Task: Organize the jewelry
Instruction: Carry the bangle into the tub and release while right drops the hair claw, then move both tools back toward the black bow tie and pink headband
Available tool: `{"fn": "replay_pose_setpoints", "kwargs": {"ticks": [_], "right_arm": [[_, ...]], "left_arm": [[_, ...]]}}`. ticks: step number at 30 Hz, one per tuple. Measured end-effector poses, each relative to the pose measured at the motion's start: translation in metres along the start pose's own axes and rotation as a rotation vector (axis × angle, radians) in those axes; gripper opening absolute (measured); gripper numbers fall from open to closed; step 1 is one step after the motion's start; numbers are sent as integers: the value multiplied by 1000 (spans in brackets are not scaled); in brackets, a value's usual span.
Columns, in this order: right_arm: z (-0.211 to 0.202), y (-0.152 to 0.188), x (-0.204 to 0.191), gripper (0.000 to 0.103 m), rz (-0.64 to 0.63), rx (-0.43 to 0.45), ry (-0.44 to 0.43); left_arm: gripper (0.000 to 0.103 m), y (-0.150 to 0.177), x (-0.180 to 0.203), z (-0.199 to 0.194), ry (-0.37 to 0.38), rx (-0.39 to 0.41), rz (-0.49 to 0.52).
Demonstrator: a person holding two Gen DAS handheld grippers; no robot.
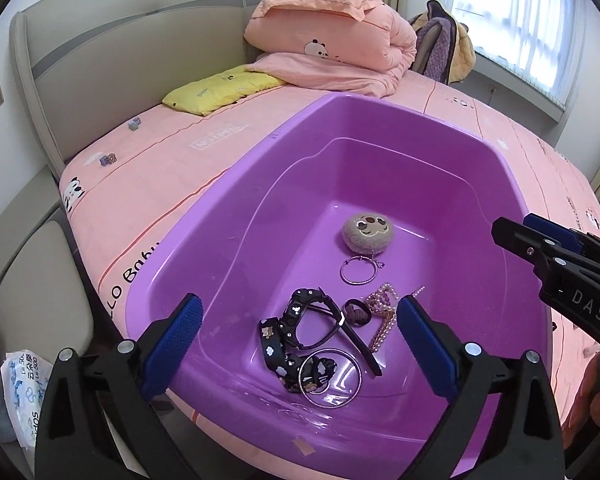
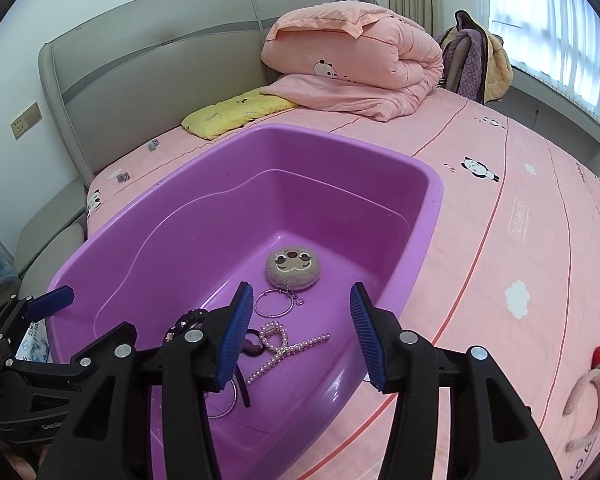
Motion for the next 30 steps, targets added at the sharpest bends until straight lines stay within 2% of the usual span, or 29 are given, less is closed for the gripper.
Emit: {"fn": "replay_pose_setpoints", "kwargs": {"ticks": [16, 25, 30], "right_arm": [[-25, 4, -2, 52, 10, 29, -6], [-50, 11, 2, 61, 37, 70, -9], [-65, 23, 10, 62, 61, 81, -8]], "left_arm": [[96, 3, 0, -17, 3, 8, -11], [96, 8, 4, -36, 5, 29, -8], [96, 14, 13, -49, 8, 39, 8]]}}
Point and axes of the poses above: each gripper's, at about its wrist camera, not at the fingertips, and z roughly the way its jaws point, x to its right, y to its underside, the point moved 5 cm from there along z, roughly the way its jaws point, and after that the axes turned 6 degrees about -z, right-handed, at the moved point
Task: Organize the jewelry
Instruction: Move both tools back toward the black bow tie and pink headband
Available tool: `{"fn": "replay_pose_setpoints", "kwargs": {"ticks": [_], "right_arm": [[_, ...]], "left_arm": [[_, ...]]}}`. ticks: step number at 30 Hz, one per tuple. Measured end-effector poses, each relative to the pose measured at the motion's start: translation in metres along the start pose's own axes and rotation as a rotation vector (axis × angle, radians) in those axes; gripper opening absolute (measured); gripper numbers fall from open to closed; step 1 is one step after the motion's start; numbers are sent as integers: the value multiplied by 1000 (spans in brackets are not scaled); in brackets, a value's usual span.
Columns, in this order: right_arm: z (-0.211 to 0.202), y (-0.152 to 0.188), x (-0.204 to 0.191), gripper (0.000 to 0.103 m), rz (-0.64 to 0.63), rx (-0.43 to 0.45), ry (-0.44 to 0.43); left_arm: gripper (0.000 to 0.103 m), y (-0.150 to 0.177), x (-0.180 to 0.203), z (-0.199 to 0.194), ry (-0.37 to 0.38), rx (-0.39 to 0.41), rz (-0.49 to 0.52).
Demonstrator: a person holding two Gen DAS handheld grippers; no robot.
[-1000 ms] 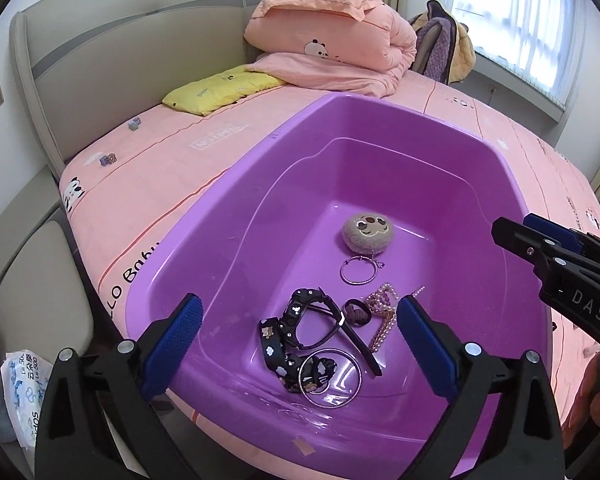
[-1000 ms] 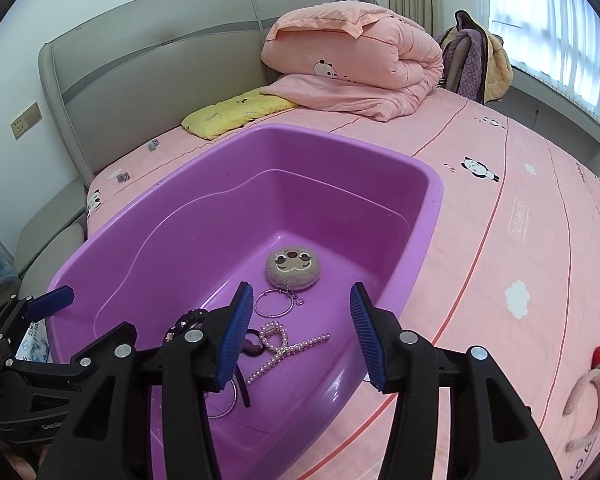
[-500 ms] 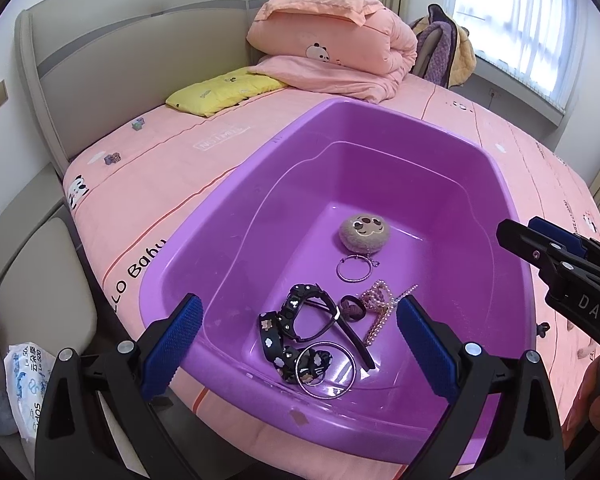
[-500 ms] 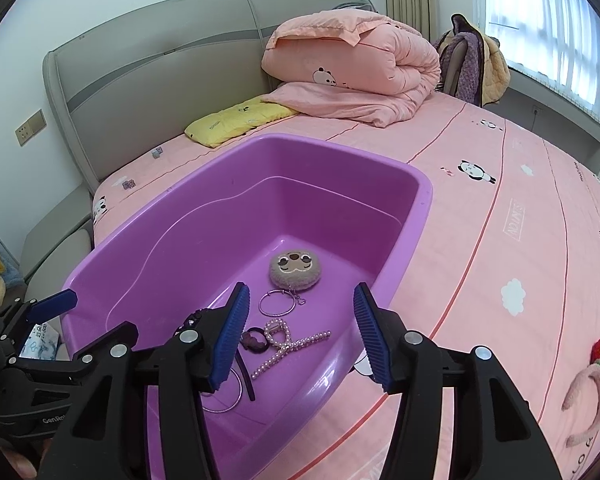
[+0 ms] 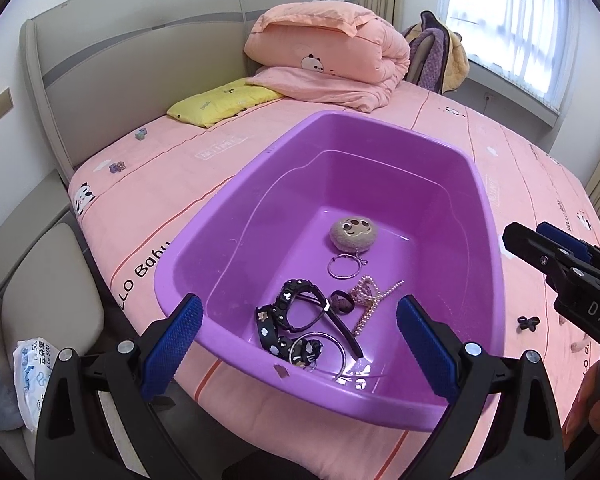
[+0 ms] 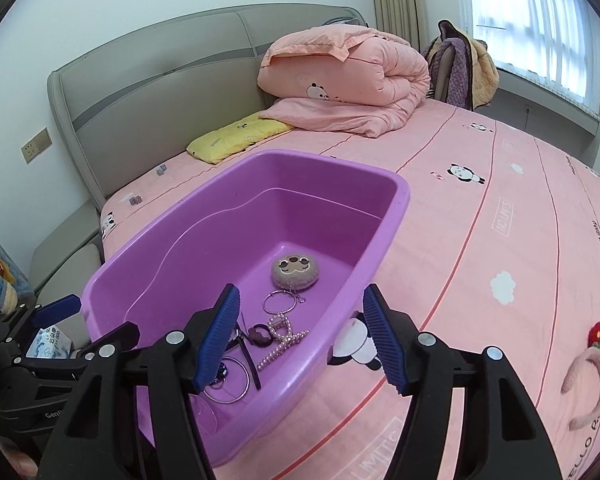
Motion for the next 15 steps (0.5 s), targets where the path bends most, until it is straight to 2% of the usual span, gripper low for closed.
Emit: {"fn": "replay_pose_setpoints", "kwargs": {"ticks": [7, 15], "right_arm": [[-36, 22, 23, 67, 55, 29, 18], [-79, 55, 56, 67, 97, 53, 65]], "left_arm": [[96, 14, 24, -22, 35, 9, 25], [96, 30, 71, -47, 114, 19, 79]]}}
Point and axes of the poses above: each gripper's, at about its wrist camera, not at the fingertips, and z roughly the way its jaws point, x to its right, y to its underside, the point moved 5 cm from there along z, roughly the way its jaws point, and after that the axes turned 6 degrees about -z, right-handed, at the moved point
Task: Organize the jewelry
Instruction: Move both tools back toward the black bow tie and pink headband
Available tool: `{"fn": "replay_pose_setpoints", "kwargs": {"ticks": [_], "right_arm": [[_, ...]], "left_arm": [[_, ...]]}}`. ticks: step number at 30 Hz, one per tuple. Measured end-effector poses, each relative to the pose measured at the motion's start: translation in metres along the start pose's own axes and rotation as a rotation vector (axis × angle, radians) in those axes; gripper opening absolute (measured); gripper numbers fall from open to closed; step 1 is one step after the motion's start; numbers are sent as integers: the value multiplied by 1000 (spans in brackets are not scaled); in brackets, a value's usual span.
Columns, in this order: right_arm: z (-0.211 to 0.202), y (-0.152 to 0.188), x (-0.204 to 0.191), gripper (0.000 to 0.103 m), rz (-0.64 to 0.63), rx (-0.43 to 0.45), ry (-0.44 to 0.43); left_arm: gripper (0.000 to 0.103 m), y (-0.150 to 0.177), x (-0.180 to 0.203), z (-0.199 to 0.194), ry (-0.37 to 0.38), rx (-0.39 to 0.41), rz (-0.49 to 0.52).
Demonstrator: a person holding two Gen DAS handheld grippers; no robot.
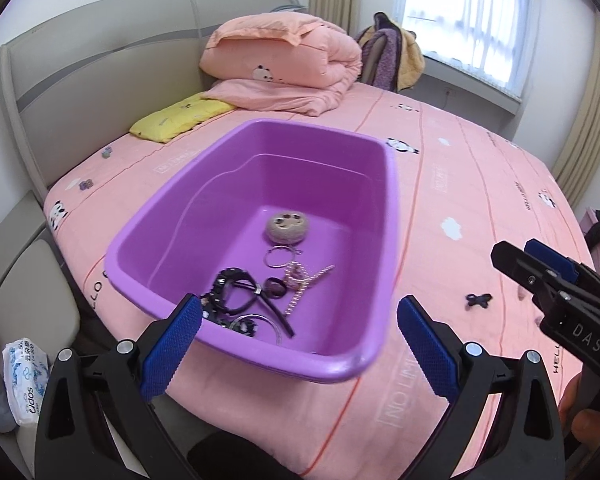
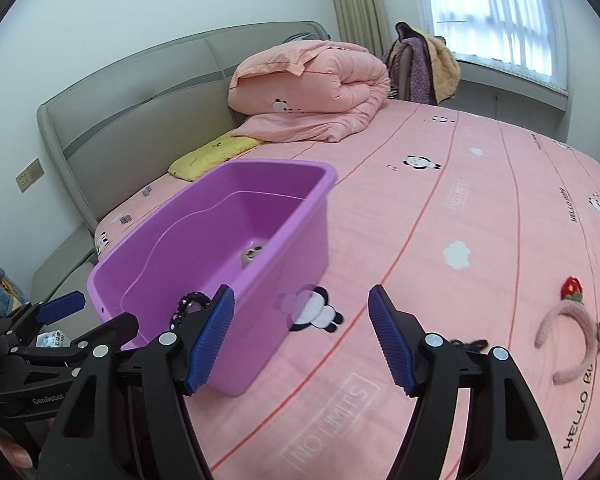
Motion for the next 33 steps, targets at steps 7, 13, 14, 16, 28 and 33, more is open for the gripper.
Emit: {"fn": "replay_pose_setpoints", "kwargs": {"ticks": [7, 13, 14, 16, 28, 33], "right_arm": [[-37, 32, 46, 67, 56, 6, 53], [-67, 67, 89, 67, 105, -3, 131], [-71, 73, 95, 67, 116, -5, 143], [-81, 85, 111, 72, 141, -7, 167], [-120, 174, 205, 74, 334, -78, 331], [-125, 204, 247, 74, 432, -114, 383]], "left_arm": [[96, 16, 46, -7, 60, -16, 37], [96, 34, 87, -10, 109, -30, 89], [96, 37, 91, -10, 118, -33, 96], [96, 43, 105, -9, 137, -42, 114], [96, 82, 171, 20, 196, -118, 187], [96, 91, 190, 45, 187, -152, 211]]}}
Point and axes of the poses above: each gripper's, at about its wrist camera, not at the fingertips, and z roughly the way its jaws point, x to its right, y to its underside, the point moved 5 cm from there along z, roughly the way its jaws point, and after that the axes turned 6 degrees about -z, right-handed, at the moved point
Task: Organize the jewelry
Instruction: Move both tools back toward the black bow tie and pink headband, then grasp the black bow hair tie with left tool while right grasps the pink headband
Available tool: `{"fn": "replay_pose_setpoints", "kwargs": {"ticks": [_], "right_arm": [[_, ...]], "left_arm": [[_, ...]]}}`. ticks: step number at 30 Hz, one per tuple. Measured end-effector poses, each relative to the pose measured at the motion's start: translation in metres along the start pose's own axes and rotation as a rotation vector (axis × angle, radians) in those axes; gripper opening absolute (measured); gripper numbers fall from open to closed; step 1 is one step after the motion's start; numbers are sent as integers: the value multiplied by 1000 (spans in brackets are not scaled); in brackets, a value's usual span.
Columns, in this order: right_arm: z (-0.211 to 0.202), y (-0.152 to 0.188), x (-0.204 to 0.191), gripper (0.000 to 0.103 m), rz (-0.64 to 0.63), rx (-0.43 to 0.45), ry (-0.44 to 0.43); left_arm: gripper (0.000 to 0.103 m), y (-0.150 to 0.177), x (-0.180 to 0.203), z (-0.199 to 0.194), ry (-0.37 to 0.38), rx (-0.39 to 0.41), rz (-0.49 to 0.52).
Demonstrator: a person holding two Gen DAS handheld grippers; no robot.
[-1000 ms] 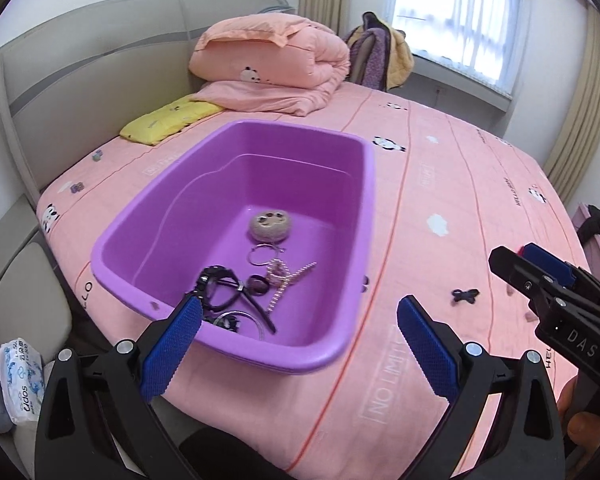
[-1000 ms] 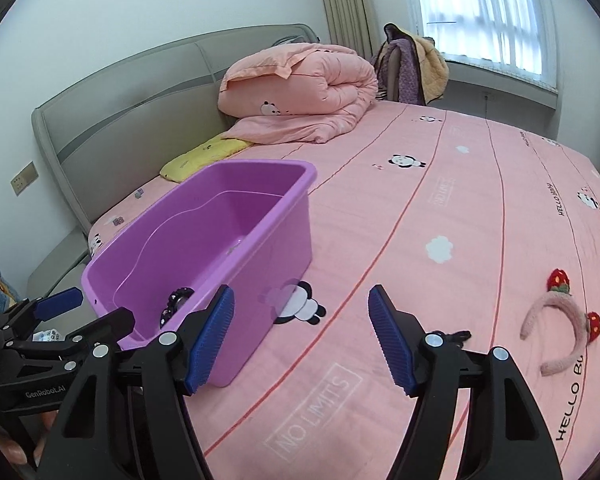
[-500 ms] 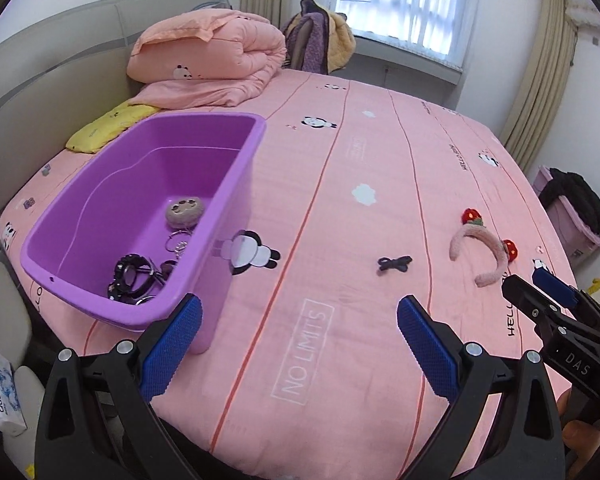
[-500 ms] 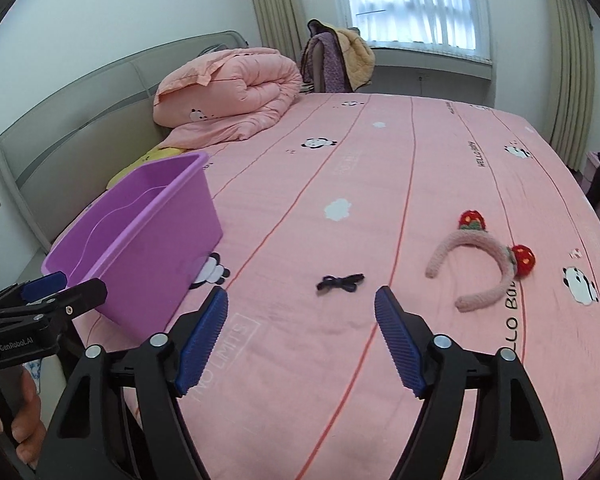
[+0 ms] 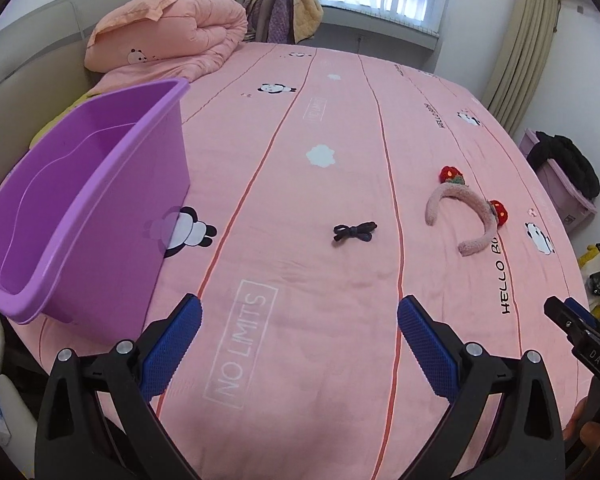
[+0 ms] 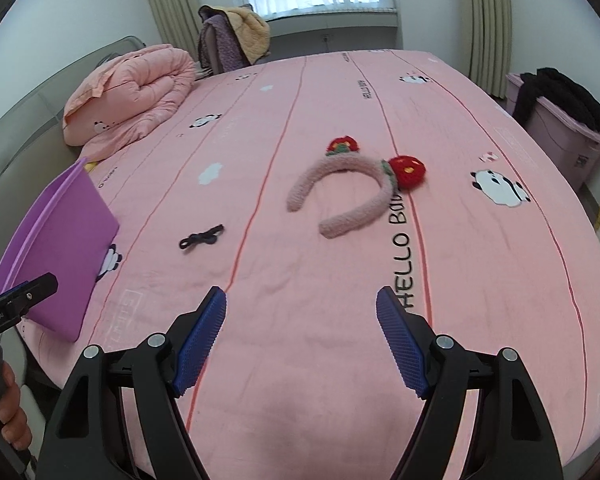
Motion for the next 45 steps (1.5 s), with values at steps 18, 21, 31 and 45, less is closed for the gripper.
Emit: {"fn": "replay_pose_setpoints", "kwargs": {"ticks": [18, 21, 31, 45], "right_arm": [[87, -24, 70, 74, 145, -96, 17], [105, -38, 76, 74, 167, -104, -2], [165, -74, 87, 74, 147, -136, 28], [214, -84, 92, 74, 157, -200, 101]], "left_arm": [[96, -14, 48, 118, -27, -122, 46], [96, -18, 54, 135, -25, -135, 41], [96, -33, 65, 186, -45, -161, 43], [96, -35, 71, 230, -83, -184, 60]]}}
Point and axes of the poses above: each gripper's, at about its wrist camera, not at the fingertips, and z roughly the way its jaws point, x to its right, y to its underside, the point moved 5 cm from there along z, roughly the way its jaws point, and after that the axes turned 6 degrees about -z, right-handed, at the moved point
